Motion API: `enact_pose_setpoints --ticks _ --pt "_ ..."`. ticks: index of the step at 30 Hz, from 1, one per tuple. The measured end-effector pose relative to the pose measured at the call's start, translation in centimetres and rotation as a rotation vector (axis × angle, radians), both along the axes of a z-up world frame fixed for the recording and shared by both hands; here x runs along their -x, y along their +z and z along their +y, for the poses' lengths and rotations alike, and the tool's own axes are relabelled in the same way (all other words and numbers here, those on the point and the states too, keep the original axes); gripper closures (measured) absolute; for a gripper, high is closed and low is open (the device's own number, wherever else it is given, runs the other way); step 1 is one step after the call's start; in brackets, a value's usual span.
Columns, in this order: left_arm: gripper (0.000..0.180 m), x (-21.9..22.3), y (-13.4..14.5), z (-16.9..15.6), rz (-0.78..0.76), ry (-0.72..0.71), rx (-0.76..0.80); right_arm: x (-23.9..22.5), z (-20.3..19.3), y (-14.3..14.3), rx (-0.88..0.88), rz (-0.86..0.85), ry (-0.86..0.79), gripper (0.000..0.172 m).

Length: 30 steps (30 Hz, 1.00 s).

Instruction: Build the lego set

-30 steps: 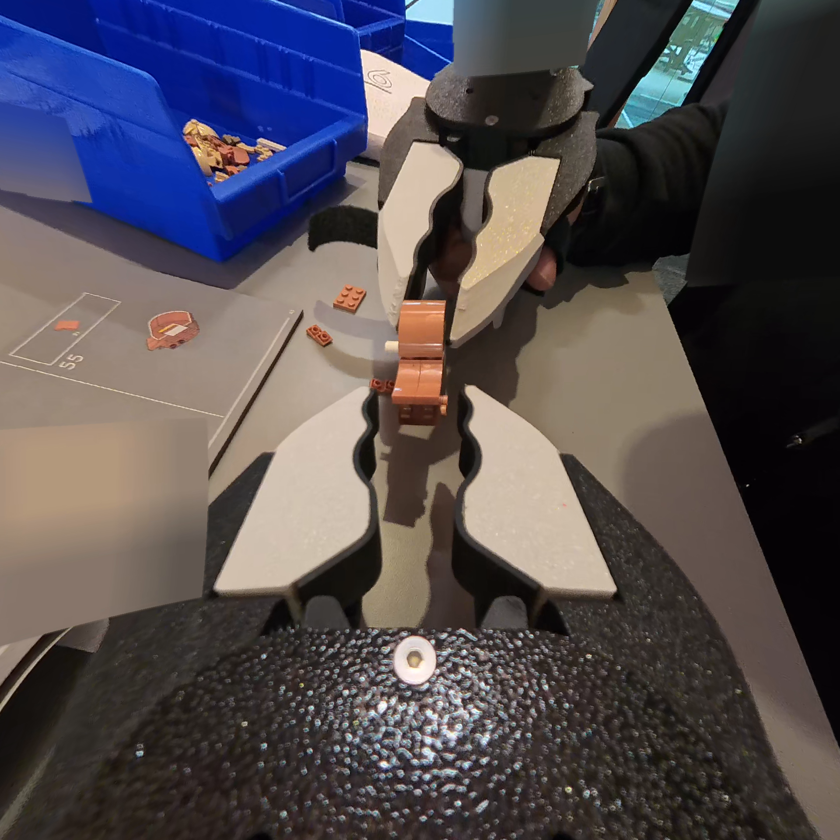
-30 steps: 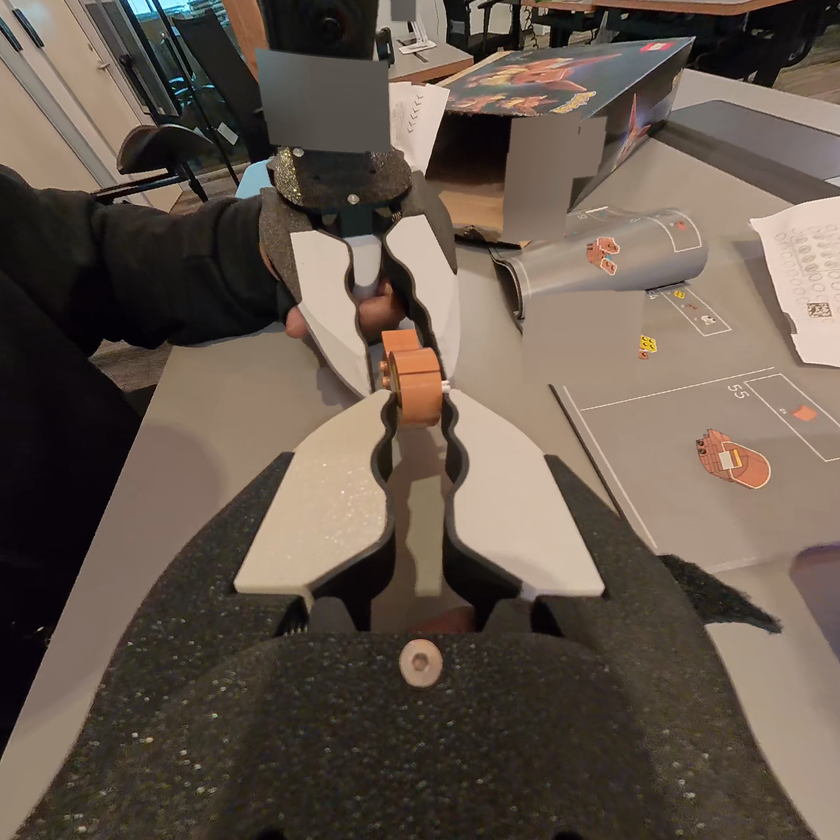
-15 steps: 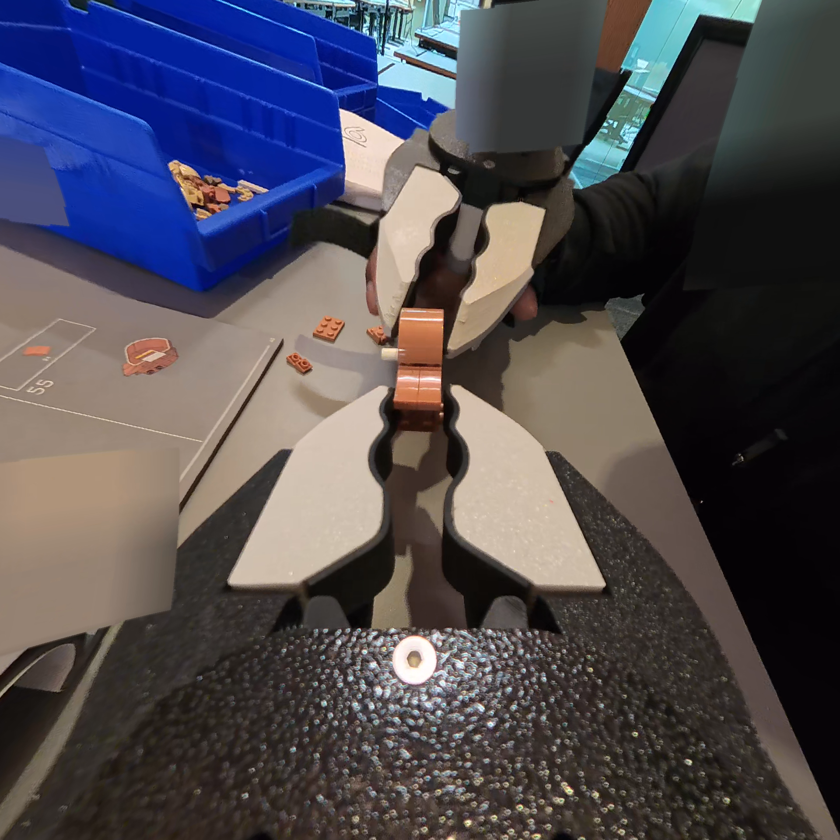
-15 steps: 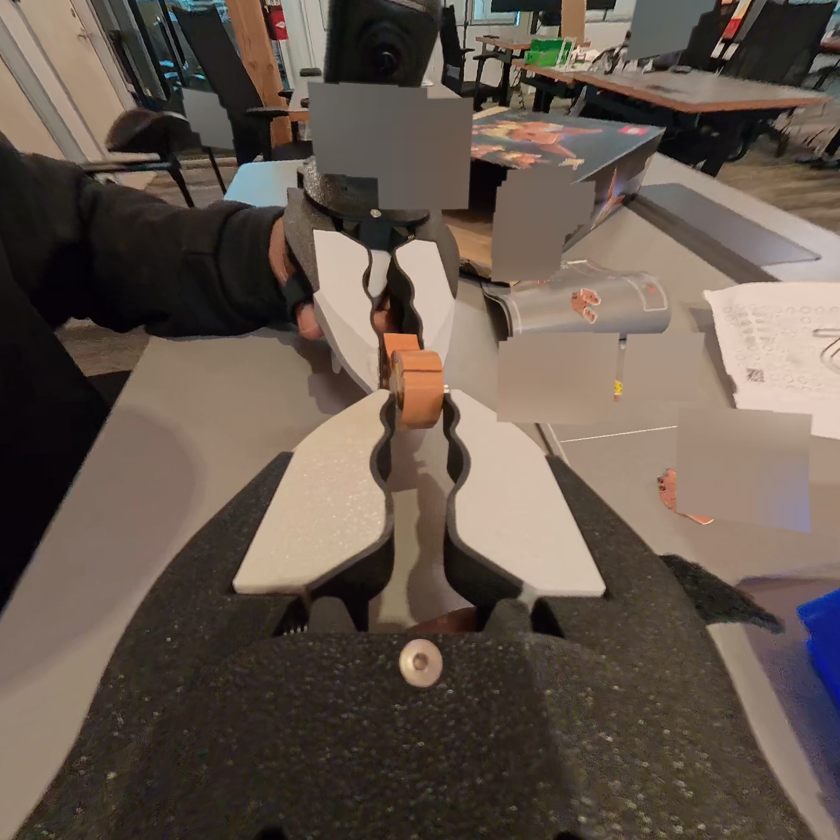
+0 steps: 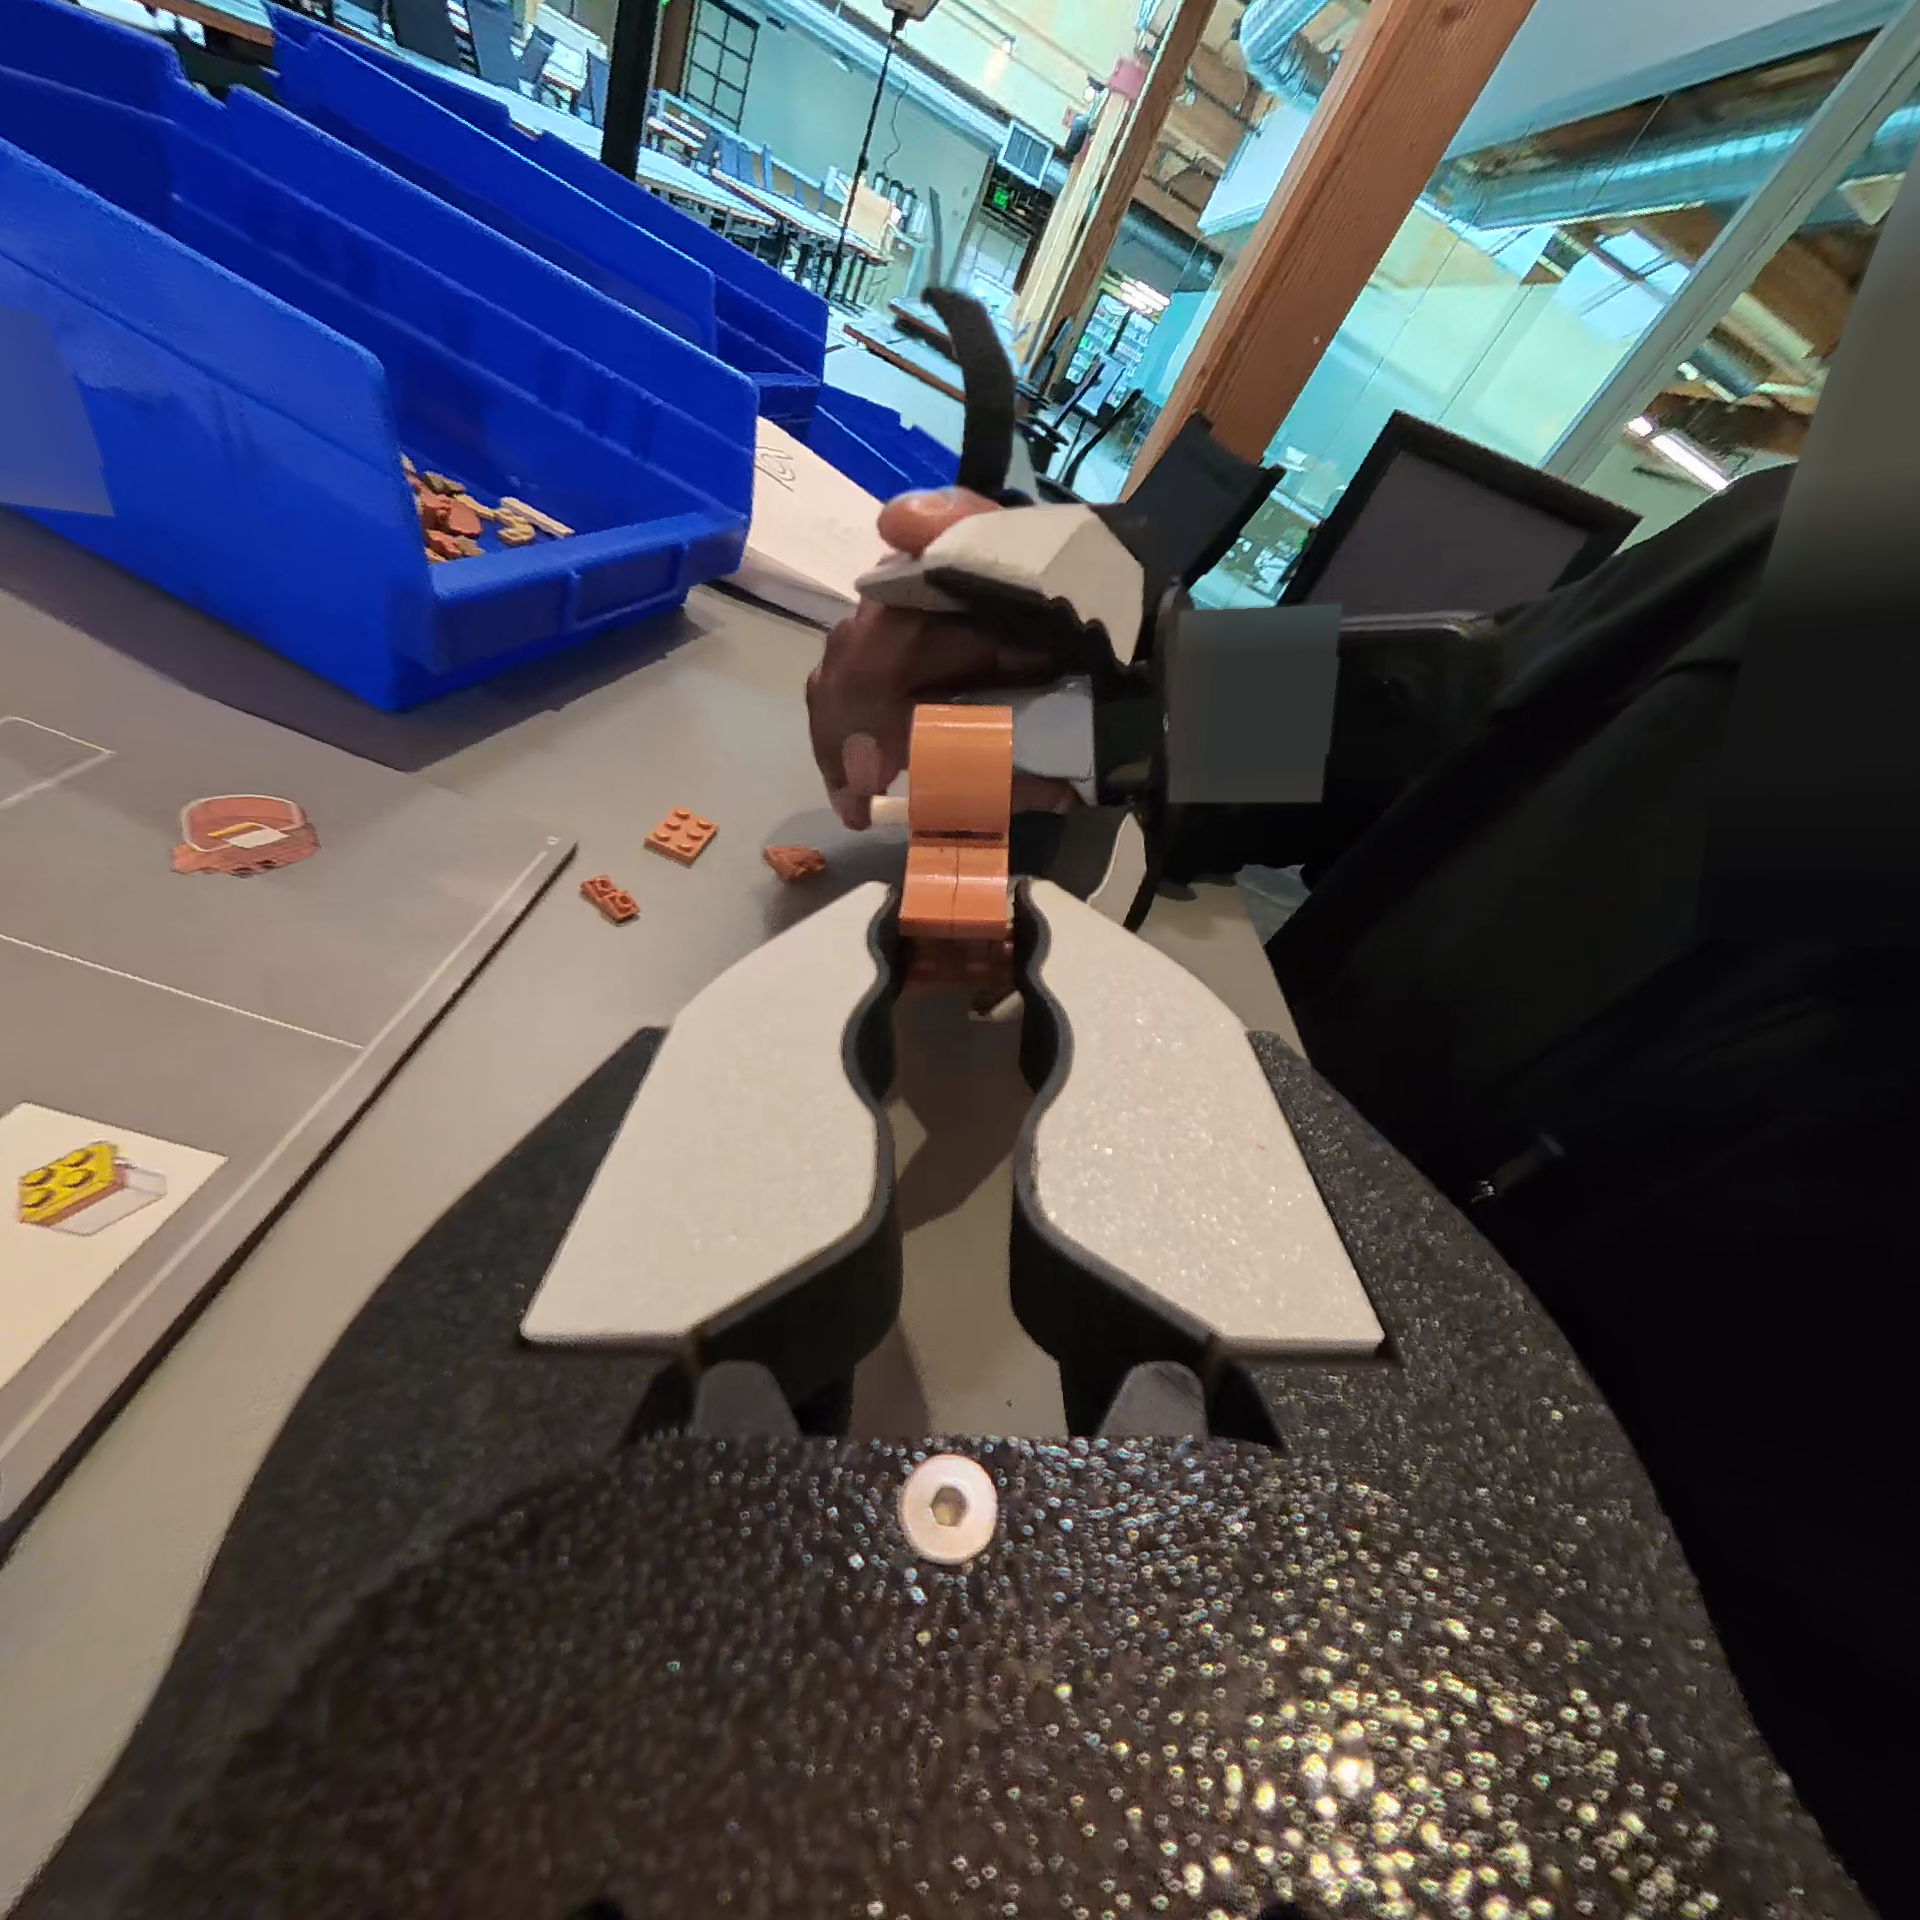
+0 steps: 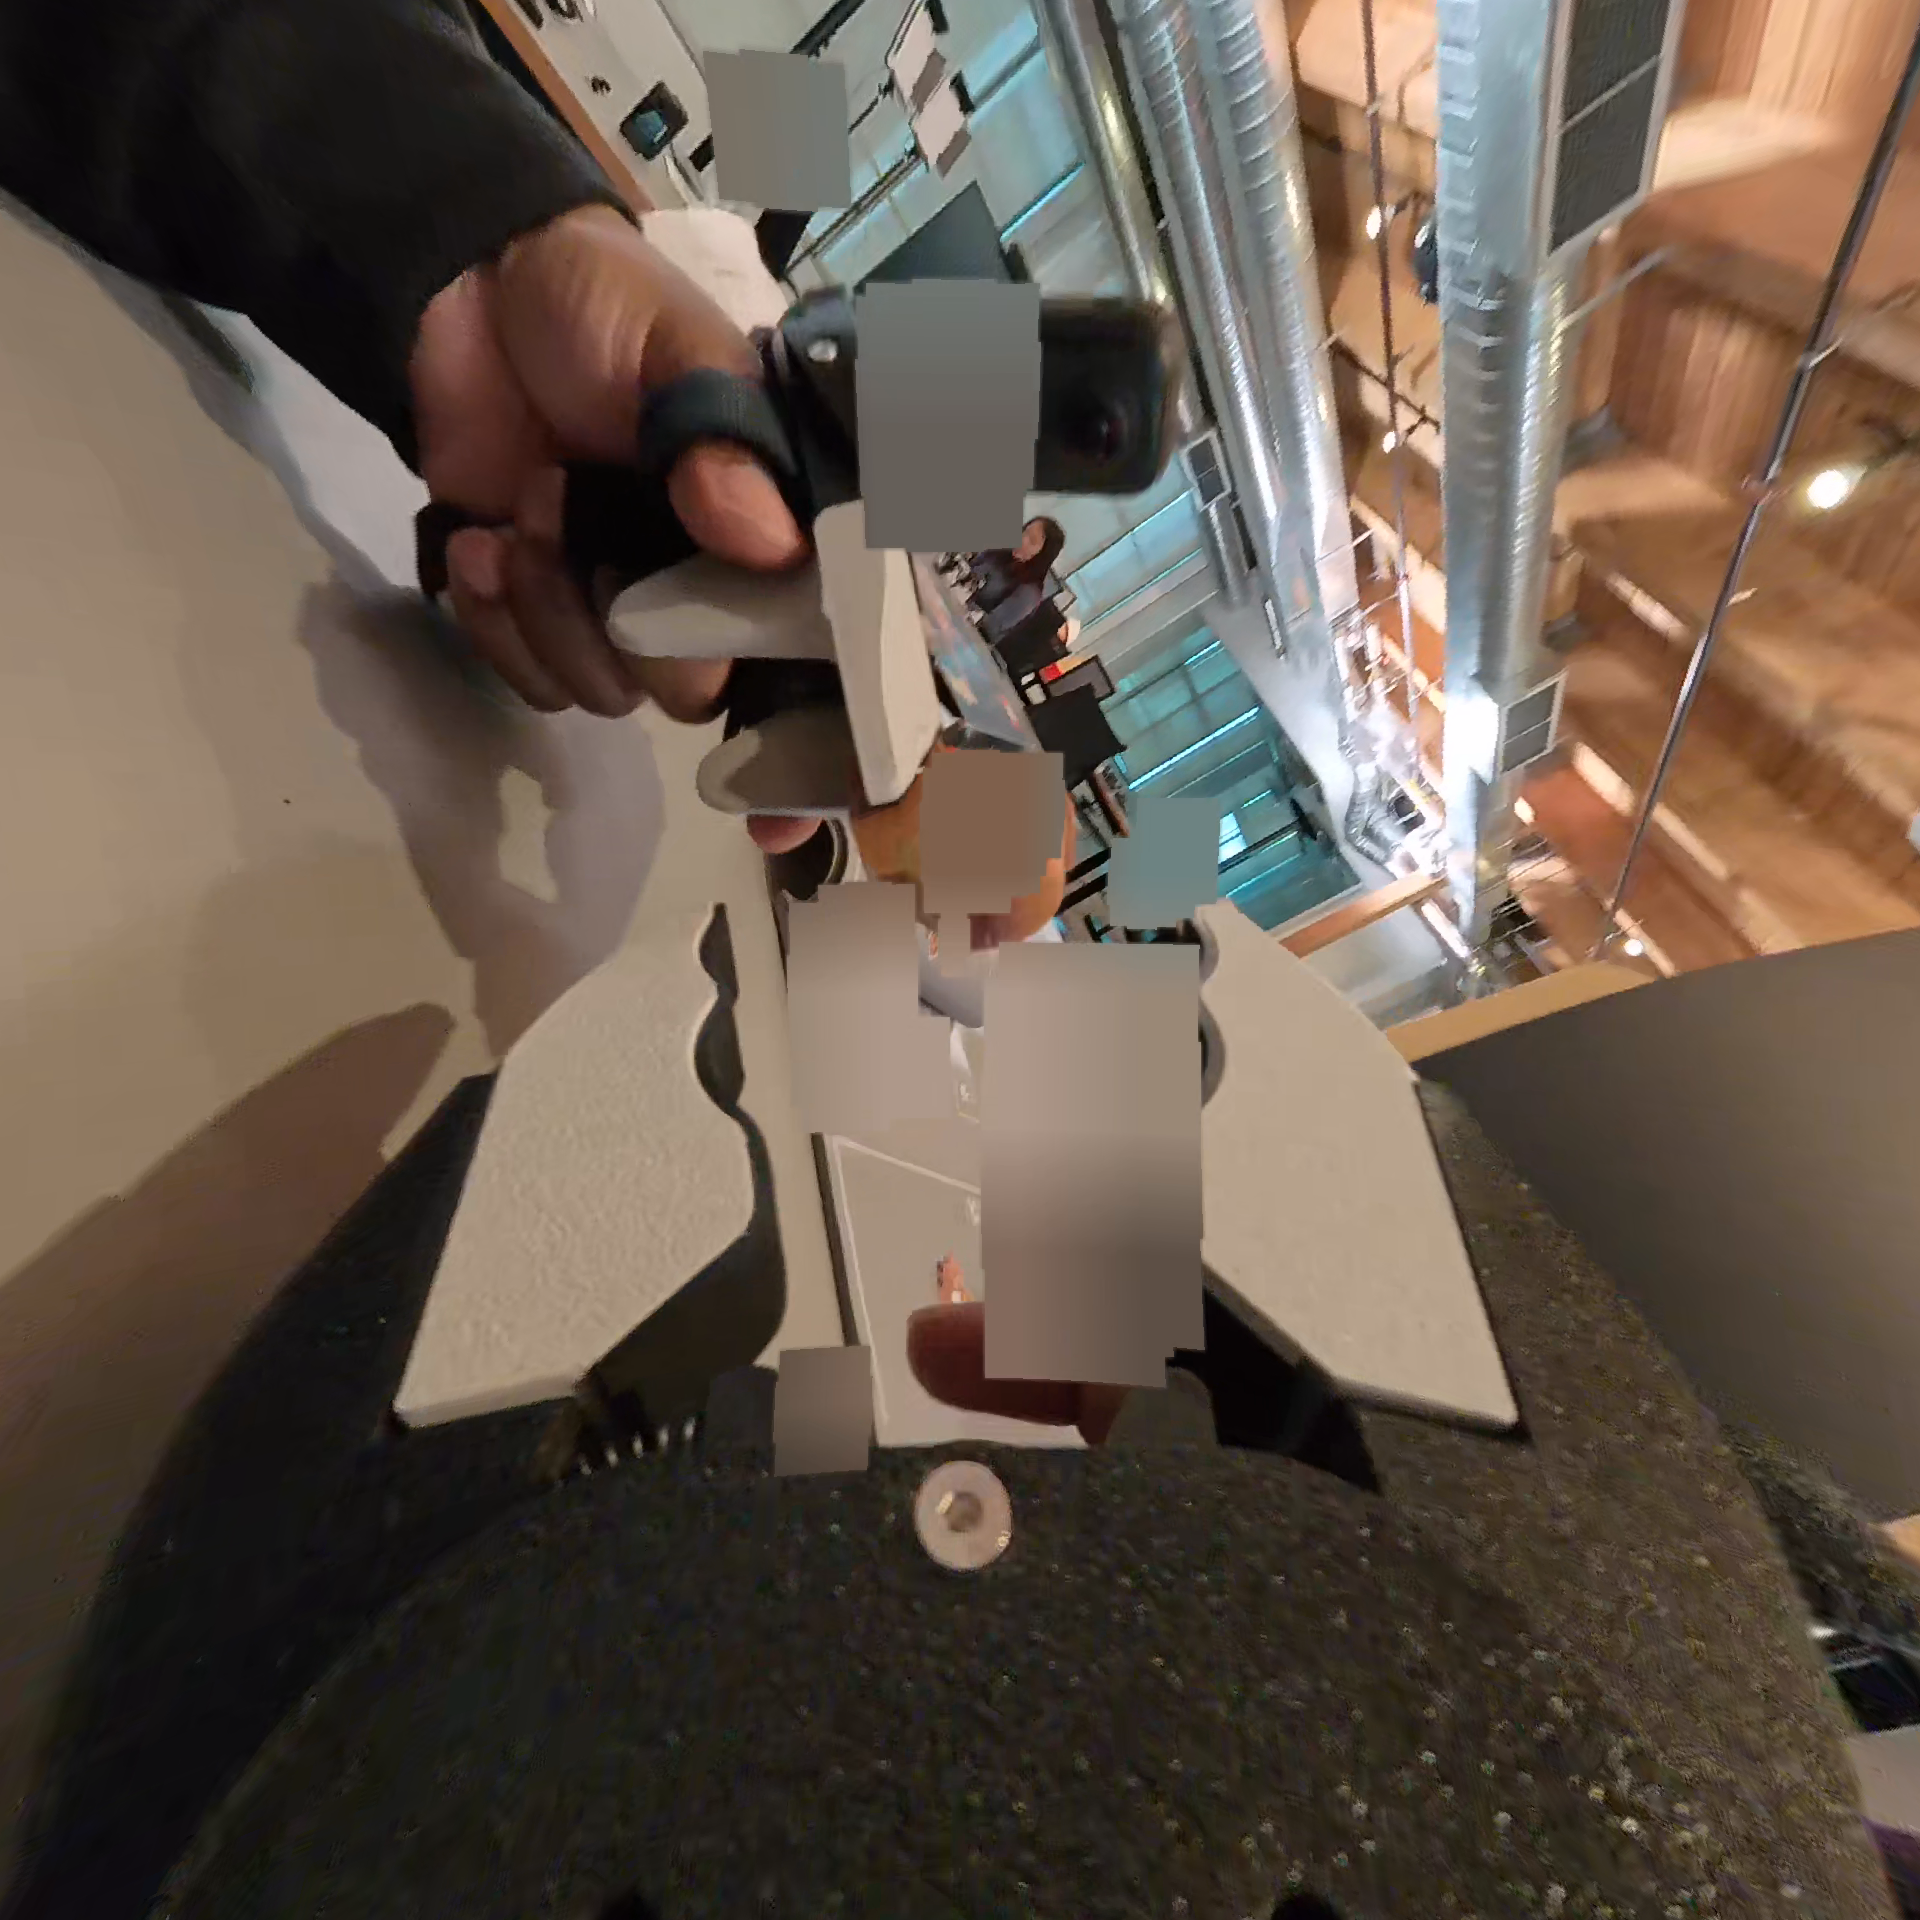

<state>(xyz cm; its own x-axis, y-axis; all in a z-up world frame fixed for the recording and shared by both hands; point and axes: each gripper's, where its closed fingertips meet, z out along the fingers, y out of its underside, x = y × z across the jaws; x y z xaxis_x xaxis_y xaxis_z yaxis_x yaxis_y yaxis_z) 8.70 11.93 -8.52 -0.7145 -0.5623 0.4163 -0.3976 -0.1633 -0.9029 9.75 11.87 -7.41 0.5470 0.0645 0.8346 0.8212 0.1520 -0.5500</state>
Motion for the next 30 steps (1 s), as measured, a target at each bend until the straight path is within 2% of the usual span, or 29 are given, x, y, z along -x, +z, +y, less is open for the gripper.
enact_pose_setpoints --ticks 5,14,16,17,30 --pt "0.162 0.3 -0.2 -0.9 0.027 -0.042 0.035 0.6 0.2 0.5 -0.036 -0.005 0.005 0.084" --pt "0.162 0.4 -0.4 -1.5 0.046 -0.066 0.06 0.9 0.4 -0.4 -0.003 -0.009 0.0 0.099" --pt "0.162 0.4 -0.3 -1.5 0.057 -0.069 0.079 1.0 0.5 -0.8 0.019 -0.004 -0.001 0.114" --pt "0.162 0.5 -0.4 -1.5 0.067 -0.073 0.089 1.0 0.5 -0.8 0.019 -0.005 -0.004 0.116" --pt "0.162 0.6 -1.2 -1.9 0.13 -0.093 0.074 0.7 0.4 -0.6 0.024 -0.003 -0.025 0.117"
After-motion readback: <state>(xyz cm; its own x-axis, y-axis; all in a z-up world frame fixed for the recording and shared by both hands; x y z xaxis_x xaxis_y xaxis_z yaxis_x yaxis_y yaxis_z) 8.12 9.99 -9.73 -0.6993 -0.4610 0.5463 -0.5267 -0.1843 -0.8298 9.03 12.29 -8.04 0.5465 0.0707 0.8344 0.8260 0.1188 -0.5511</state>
